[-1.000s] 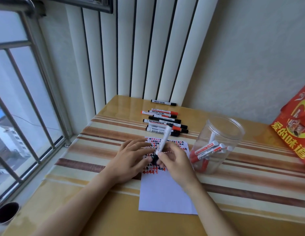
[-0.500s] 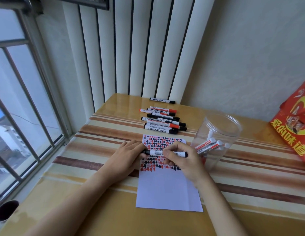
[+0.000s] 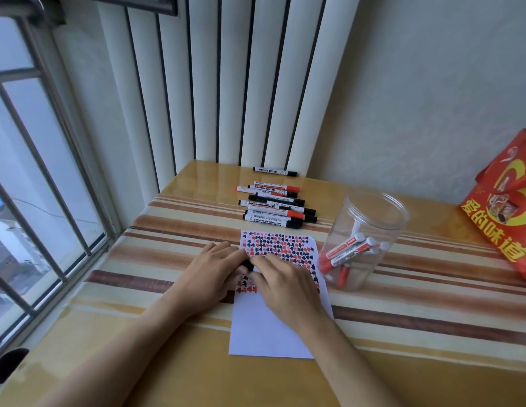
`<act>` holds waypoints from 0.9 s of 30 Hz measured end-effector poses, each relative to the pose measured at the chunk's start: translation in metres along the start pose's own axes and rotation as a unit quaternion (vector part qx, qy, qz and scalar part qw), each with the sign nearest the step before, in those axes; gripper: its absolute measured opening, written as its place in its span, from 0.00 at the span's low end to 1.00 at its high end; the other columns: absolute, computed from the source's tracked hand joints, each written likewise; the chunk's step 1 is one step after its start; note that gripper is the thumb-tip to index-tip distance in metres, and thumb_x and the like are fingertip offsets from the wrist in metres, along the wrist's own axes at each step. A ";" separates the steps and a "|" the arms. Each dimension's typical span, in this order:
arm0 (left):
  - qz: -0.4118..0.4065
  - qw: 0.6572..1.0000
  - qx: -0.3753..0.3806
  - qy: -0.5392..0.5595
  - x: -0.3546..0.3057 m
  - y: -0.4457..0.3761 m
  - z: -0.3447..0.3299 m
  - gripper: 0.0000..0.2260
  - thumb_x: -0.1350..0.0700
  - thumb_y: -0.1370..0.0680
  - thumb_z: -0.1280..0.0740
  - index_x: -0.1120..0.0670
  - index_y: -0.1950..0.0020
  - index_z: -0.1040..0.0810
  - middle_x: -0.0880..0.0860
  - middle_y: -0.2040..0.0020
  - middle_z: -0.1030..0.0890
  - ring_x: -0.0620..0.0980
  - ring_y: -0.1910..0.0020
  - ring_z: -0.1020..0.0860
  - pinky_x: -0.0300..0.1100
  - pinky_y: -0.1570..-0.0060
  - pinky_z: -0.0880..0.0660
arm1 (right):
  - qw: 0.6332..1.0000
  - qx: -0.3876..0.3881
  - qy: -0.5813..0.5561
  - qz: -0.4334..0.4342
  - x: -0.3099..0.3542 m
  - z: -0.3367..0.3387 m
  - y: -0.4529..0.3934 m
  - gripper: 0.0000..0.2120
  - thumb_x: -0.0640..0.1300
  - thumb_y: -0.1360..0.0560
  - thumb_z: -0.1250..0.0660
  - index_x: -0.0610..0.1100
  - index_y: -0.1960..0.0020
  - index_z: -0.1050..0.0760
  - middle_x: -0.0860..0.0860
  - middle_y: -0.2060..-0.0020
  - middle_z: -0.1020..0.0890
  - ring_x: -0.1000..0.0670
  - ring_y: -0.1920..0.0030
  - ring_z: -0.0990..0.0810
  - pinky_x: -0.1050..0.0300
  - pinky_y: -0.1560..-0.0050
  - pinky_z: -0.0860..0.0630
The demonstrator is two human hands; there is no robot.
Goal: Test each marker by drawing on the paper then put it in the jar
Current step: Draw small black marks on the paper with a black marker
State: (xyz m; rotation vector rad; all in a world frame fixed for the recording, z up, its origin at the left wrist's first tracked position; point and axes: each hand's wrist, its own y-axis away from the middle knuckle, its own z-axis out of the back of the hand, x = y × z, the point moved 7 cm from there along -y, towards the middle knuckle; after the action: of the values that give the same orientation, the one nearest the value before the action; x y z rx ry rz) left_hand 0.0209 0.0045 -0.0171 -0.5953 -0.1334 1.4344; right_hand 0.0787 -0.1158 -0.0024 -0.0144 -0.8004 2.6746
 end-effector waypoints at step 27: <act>0.050 0.995 -0.081 0.000 0.013 -0.004 0.010 0.11 0.46 0.18 0.38 0.51 0.45 0.21 0.46 0.51 0.24 0.49 0.51 0.25 0.49 0.52 0.27 | 0.992 -0.033 -0.011 -0.119 -0.038 0.014 0.016 0.24 0.63 0.15 0.52 0.45 0.53 0.30 0.53 0.69 0.23 0.44 0.71 0.22 0.55 0.72 0.39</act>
State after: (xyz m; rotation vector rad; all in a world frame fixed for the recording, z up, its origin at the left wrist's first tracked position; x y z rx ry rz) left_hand 0.0226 0.0193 -0.0102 -0.7430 -0.2246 1.5295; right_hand 0.1074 -0.1482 -0.0031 0.0891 -0.8413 2.4265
